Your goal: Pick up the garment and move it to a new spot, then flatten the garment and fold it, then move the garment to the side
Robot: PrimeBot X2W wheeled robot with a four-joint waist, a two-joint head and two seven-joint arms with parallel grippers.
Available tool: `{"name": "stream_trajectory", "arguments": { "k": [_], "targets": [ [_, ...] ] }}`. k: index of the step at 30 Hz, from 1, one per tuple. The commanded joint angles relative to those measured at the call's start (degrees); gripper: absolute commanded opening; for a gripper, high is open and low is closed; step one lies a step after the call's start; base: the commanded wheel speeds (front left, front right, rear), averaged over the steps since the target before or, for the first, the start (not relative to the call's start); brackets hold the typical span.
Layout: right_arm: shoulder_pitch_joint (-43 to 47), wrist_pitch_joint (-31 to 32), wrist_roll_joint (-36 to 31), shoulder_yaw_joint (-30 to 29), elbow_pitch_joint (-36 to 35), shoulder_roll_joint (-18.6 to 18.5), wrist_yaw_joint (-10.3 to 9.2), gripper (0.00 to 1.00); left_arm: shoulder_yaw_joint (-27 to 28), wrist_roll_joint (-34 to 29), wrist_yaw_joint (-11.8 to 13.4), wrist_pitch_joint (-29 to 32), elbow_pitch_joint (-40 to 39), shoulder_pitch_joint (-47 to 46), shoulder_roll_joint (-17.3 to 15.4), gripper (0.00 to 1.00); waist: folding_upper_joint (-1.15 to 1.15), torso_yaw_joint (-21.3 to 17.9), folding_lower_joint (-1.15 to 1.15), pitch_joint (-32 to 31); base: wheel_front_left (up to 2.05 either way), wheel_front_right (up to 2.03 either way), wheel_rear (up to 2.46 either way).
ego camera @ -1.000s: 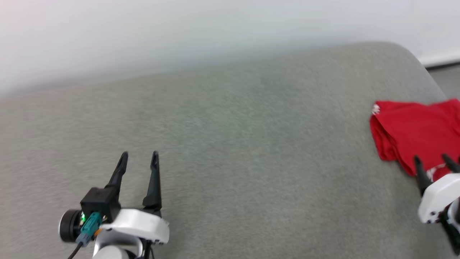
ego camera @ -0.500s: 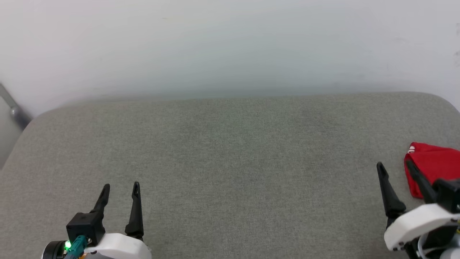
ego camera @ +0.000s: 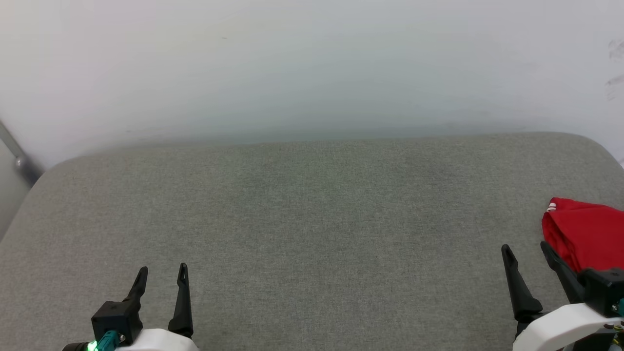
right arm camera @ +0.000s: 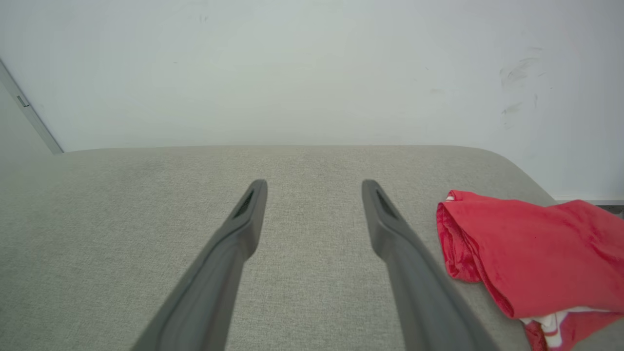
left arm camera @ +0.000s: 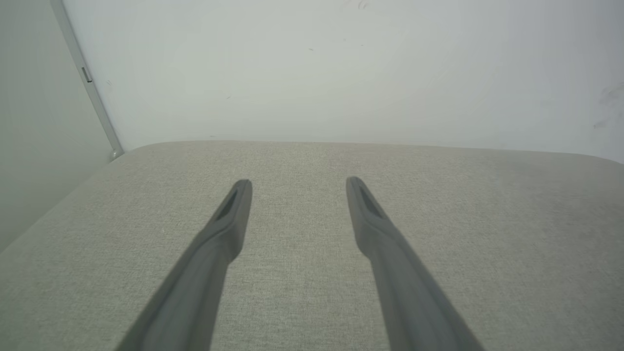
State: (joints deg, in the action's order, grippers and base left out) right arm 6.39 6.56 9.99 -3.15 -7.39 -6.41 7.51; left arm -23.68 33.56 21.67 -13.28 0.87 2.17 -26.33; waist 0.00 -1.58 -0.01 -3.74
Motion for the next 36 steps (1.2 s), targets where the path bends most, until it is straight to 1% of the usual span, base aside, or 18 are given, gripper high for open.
{"name": "stream_trajectory", "arguments": {
  "k": [1,8,17,18,21,36],
  "targets": [
    [0.70,0.05,-0.47,0.08,-0.34,0.35,-0.04,1.00,0.07,0.18,-0.07,-0.03,0.21,0.67,-0.02,1.00,0.00,0.11,0.01,-0.11,0.00,0.00,0.00],
    [-0.06,-0.24,-0.56,0.39,-0.42,0.51,-0.04,1.00,0.29,0.29,-0.33,-0.15,0.64,-0.19,-0.39,1.00,0.00,0.16,0.01,-0.14,0.00,0.00,0.00],
    [-0.43,-0.59,-0.38,0.47,0.06,0.54,-0.04,1.00,0.40,0.54,-0.08,-0.43,0.99,-0.56,-0.11,1.00,0.00,0.24,0.01,-0.01,0.00,0.00,0.00],
    [-0.20,-0.33,-0.11,0.39,0.19,0.35,0.00,0.00,0.22,0.54,-0.09,-0.03,1.01,-0.07,0.00,0.00,0.00,0.23,0.01,0.00,0.00,0.00,0.00],
    [-0.08,-0.11,0.97,0.27,1.81,0.49,0.00,0.00,0.03,1.25,-0.35,0.22,1.99,0.46,0.99,0.00,0.00,0.24,0.01,0.04,0.00,0.00,0.00],
    [-2.69,-0.06,17.24,-0.50,5.61,1.09,0.00,0.00,5.75,13.04,-6.07,3.83,4.22,-1.43,5.13,0.00,0.00,0.40,0.01,0.51,0.00,0.00,0.00]
  ]
}}
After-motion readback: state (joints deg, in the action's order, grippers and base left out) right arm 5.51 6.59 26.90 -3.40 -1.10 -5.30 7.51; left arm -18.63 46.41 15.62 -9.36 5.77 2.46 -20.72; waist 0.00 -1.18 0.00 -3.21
